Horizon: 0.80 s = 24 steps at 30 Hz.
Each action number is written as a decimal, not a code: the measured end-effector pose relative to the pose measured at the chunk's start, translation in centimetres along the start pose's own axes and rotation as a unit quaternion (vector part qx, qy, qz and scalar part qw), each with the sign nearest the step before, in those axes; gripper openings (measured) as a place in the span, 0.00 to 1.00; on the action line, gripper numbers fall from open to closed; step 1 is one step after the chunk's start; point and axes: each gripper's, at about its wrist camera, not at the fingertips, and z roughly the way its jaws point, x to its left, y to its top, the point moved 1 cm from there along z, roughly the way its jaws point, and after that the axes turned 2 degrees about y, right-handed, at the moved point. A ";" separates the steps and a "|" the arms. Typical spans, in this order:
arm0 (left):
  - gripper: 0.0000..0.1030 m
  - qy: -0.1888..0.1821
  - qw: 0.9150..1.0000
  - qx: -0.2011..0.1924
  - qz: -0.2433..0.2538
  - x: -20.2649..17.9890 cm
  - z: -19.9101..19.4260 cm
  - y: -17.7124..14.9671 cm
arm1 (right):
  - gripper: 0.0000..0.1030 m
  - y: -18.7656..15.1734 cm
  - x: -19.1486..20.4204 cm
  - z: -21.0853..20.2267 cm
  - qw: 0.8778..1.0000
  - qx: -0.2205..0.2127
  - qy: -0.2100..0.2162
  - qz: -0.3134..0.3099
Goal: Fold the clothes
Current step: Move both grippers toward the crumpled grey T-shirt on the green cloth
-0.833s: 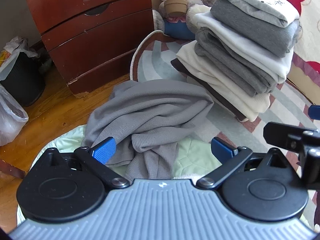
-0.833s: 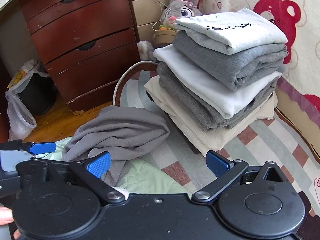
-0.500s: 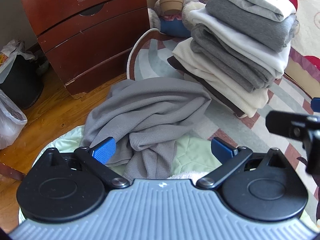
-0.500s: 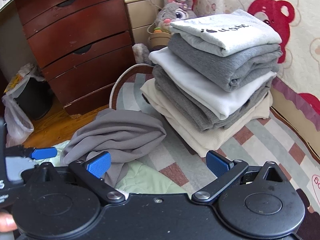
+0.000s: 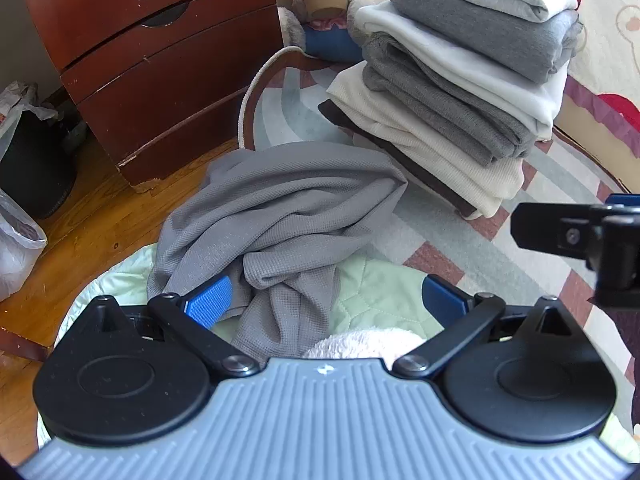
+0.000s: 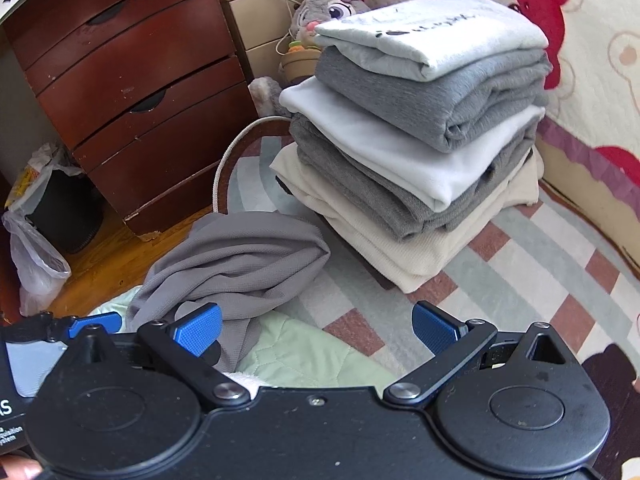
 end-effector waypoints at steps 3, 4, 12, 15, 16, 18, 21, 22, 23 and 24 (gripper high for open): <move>1.00 0.003 1.000 0.003 0.001 0.0 0.1 -0.1 | 1.00 -0.1 0.0 0.1 1.000 0.003 -0.003 -0.002; 1.00 0.003 1.000 0.005 0.001 0.0 0.2 -0.1 | 1.00 -0.1 0.0 0.1 1.000 0.005 -0.003 -0.003; 1.00 0.006 1.000 0.011 0.011 -0.3 0.3 0.0 | 1.00 -0.2 0.0 -0.1 1.000 0.005 0.009 -0.001; 1.00 0.011 1.000 0.013 0.013 -0.3 0.6 0.0 | 1.00 -0.3 0.2 -0.1 1.000 0.006 0.009 -0.009; 1.00 0.014 1.000 0.015 0.010 -0.2 0.8 -0.1 | 1.00 -0.3 0.2 -0.1 1.000 0.007 0.009 -0.011; 1.00 0.016 1.000 0.021 0.005 0.1 1.1 -0.2 | 1.00 -0.4 0.2 -0.1 1.000 0.009 0.010 -0.013; 1.00 0.005 0.999 0.034 -0.005 0.6 1.6 -0.3 | 1.00 -0.5 0.0 -0.1 1.000 0.010 0.012 -0.016; 1.00 0.003 0.999 0.035 -0.007 0.7 1.7 -0.4 | 1.00 -0.6 0.0 -0.1 1.000 0.010 0.012 -0.017; 1.00 0.002 0.999 0.037 -0.009 0.7 1.7 -0.4 | 1.00 -0.6 -0.1 -0.1 1.000 0.010 0.013 -0.018; 1.00 0.003 0.999 0.036 -0.008 0.7 1.8 -0.5 | 1.00 -0.7 -0.2 -0.1 1.000 0.011 0.013 -0.019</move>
